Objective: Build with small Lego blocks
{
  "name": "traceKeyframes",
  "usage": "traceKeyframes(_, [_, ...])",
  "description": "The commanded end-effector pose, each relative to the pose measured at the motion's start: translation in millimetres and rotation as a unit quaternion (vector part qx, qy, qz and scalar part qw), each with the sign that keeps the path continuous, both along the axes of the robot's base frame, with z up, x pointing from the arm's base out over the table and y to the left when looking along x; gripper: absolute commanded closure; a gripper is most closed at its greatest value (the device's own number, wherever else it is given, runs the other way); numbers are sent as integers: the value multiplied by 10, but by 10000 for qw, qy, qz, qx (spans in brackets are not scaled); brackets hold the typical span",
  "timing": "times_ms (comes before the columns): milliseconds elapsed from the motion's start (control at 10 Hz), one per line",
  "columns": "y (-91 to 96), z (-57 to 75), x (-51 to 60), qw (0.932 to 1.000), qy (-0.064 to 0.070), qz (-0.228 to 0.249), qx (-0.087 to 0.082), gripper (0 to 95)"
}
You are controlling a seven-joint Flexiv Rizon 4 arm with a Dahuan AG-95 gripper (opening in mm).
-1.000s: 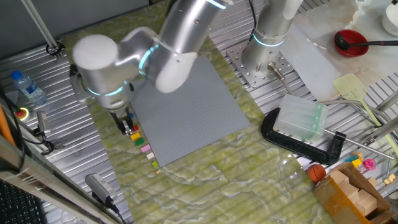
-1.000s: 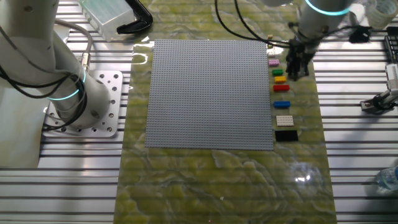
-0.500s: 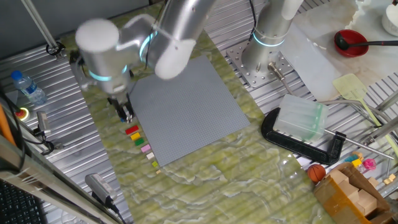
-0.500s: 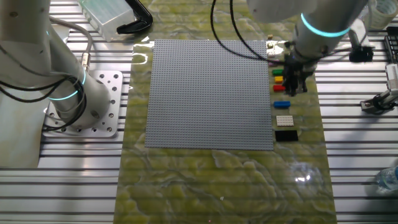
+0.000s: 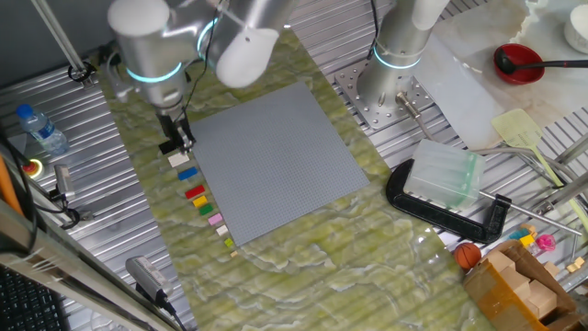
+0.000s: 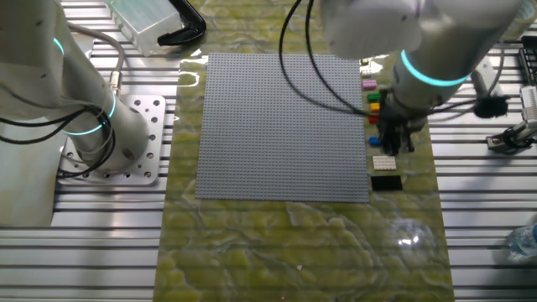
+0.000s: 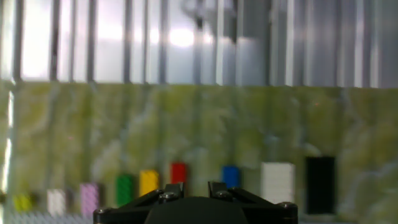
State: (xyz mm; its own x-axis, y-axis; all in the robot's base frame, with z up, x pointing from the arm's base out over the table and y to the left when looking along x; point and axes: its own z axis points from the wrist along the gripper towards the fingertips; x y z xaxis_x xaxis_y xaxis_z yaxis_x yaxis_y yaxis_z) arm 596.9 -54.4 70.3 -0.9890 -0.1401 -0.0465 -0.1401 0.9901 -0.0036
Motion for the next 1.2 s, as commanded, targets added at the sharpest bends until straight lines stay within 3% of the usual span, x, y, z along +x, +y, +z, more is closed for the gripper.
traceKeyframes(100, [-135,-59,11,10000,-72,56,-22,760])
traceKeyframes(300, [-299,-110,4,9995,-272,-174,-12,760])
traceKeyframes(500, [-360,-127,35,9993,-265,-256,-30,760])
traceKeyframes(700, [-346,-149,120,9987,-167,-475,-29,760])
traceKeyframes(900, [-343,-81,197,9980,208,-599,-79,760])
traceKeyframes(1200, [-337,-139,217,9973,367,-632,-98,760])
